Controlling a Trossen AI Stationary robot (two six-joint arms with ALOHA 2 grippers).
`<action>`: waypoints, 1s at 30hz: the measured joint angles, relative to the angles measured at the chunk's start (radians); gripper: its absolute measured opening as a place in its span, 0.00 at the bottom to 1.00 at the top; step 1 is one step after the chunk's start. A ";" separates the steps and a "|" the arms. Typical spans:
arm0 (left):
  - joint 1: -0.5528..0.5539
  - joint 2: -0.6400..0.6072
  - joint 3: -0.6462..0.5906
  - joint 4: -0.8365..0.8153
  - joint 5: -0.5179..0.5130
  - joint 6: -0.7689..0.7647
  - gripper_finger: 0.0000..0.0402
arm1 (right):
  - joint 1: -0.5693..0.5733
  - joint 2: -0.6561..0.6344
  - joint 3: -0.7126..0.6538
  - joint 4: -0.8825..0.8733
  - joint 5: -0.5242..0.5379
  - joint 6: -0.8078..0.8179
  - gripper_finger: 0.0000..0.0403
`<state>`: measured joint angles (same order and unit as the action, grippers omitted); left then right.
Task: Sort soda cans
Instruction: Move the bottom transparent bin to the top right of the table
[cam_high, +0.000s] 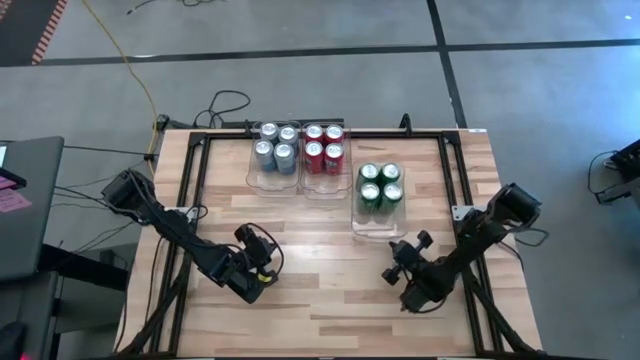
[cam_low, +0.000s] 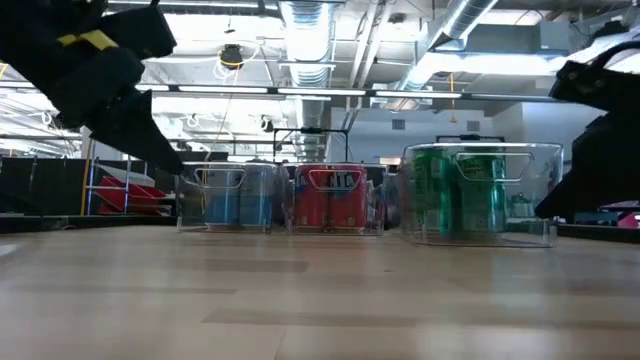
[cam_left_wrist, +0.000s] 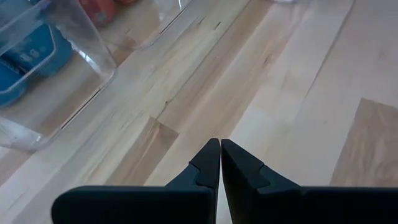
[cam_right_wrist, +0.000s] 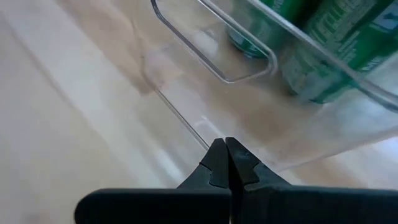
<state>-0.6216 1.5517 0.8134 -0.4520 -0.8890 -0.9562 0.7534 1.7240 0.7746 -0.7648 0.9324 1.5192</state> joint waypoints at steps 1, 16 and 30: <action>0.000 0.000 -0.005 0.001 0.000 -0.007 0.03 | -0.006 -0.001 0.000 -0.017 -0.003 0.000 0.00; 0.000 0.000 -0.030 0.002 0.002 -0.036 0.03 | -0.179 -0.003 0.000 -0.071 -0.041 -0.199 0.00; 0.000 0.000 -0.030 0.001 0.003 -0.054 0.03 | -0.372 -0.123 -0.001 -0.001 -0.056 -0.517 0.00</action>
<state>-0.6216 1.5517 0.7830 -0.4511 -0.8862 -1.0105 0.3815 1.6012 0.7738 -0.7660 0.8764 1.0020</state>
